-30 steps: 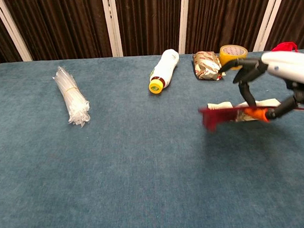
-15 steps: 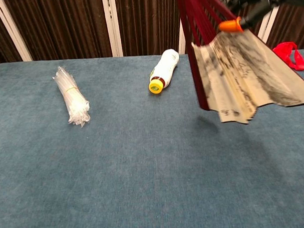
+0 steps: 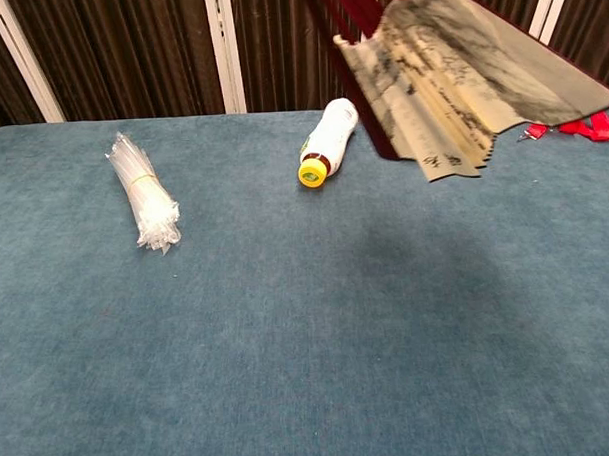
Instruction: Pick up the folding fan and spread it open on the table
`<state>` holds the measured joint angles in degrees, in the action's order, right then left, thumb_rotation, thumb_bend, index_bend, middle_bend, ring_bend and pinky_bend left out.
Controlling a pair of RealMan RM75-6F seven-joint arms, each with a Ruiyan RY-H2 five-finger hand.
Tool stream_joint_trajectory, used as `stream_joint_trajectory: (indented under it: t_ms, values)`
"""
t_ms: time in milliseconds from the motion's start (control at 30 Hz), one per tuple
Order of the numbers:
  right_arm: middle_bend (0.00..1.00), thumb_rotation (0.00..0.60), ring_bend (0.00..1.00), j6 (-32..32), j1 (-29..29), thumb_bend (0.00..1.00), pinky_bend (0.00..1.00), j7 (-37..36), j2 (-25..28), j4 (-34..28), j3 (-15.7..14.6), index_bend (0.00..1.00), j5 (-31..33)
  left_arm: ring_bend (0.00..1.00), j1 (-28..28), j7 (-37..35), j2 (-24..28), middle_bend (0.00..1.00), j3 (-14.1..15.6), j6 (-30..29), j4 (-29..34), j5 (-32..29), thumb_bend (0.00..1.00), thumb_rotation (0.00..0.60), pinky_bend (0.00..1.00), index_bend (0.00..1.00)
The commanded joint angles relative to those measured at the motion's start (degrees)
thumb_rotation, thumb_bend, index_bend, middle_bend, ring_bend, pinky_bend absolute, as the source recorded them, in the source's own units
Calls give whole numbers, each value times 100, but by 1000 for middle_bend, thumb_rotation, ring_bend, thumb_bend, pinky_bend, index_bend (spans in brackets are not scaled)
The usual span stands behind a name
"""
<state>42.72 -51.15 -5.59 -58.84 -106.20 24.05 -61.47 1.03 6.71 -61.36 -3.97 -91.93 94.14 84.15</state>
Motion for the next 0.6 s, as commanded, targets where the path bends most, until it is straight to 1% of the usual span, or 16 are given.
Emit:
stream_joint_trajectory:
  t_ms: [33,233,333,467,600]
  values:
    - [147,600,242,-61,-360,405,242,474,-105,-270,3,696,259,0,-9,-5,-4,20,5,14,-9,8,246,600,129,74]
    - [147,600,242,22,-904,406,241,1164,-516,-445,-67,696,595,0,-14,-147,-34,19,-75,-73,-103,-11,247,600,129,74]
    - [146,600,242,109,-1103,406,242,1269,-721,-519,-25,696,826,0,-27,-292,-104,19,-115,-138,-205,30,246,600,129,76]
    - [147,600,242,206,-1276,407,242,1381,-885,-553,-5,696,1005,0,-43,-474,-131,21,-97,-178,-249,158,246,600,129,94]
    - [147,600,242,351,-1454,410,242,1475,-1100,-608,24,696,1132,0,-126,-922,-157,21,-63,-97,-218,321,245,600,129,117]
